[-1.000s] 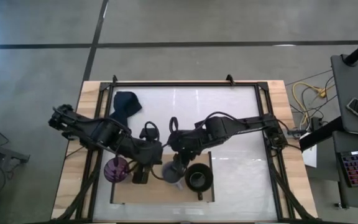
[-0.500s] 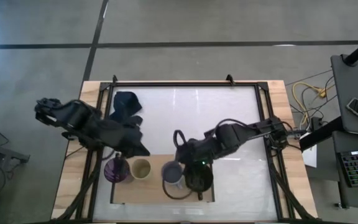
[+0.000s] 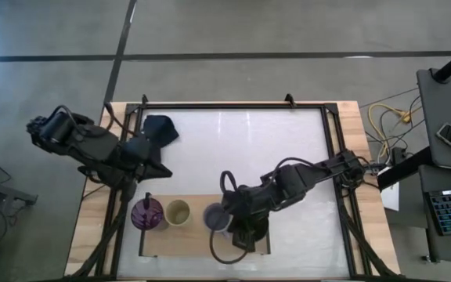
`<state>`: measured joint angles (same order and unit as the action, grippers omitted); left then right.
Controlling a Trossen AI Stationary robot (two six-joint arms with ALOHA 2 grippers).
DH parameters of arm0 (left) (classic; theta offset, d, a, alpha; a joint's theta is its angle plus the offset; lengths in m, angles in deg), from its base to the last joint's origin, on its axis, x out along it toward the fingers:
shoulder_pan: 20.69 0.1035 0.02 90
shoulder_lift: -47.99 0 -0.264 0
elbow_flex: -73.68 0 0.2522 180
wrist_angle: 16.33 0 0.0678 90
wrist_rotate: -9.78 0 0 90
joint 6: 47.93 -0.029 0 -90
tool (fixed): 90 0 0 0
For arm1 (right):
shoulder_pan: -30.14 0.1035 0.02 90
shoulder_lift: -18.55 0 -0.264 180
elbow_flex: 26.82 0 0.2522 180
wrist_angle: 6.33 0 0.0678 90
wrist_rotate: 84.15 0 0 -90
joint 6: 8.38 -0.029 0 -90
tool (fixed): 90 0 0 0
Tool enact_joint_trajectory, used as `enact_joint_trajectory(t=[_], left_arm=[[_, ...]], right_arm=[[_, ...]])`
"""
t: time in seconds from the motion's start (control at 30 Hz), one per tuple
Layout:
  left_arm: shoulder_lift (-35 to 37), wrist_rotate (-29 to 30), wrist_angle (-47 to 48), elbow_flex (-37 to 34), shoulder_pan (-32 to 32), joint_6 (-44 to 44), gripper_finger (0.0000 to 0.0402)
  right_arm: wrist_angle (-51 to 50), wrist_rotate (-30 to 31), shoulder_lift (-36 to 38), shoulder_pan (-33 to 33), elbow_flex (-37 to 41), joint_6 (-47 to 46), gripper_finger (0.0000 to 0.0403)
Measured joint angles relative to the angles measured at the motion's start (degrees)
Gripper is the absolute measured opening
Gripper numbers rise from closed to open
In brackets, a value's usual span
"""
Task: Stack small to large cups/mugs on shelf
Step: Put the gray mug on the shelf
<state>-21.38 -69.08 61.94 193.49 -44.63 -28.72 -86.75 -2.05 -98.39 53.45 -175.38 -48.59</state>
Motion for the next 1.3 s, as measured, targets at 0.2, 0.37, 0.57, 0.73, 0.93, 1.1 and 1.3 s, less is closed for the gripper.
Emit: enact_joint_trajectory(t=[0.2,0.37,0.57,0.73,0.93,1.1,1.3], left_arm=[[1.1,0.0,0.2,-0.5,0.0,0.0,0.0],[1.6,0.0,0.8,-0.6,0.0,-1.8,0.0],[2.9,-0.1,2.4,-0.6,0.0,-3.1,0.0],[4.9,-0.1,5.0,-0.6,0.0,-3.4,0.0],[6.4,-0.1,5.5,-0.6,0.0,-5.6,0.0],[7.0,-0.2,5.5,-0.6,0.0,-6.7,0.0],[7.0,-0.2,5.5,-0.6,0.0,-9.2,0.0]], right_arm=[[0.5,0.2,-1.8,1.5,0.0,-5.4,0.0008],[0.5,1.2,-3.5,2.4,0.0,-9.7,0.0008],[-0.6,5.1,-4.6,2.3,0.0,-15.9,0.0008],[-0.4,7.7,-4.7,2.5,0.0,-22.0,0.0008],[-0.3,8.6,-4.7,2.6,0.0,-27.0,0.0008],[0.4,8.6,-4.7,2.6,0.0,-28.8,0.0008],[3.9,9.1,-5.0,2.2,0.0,-28.8,0.0008]])
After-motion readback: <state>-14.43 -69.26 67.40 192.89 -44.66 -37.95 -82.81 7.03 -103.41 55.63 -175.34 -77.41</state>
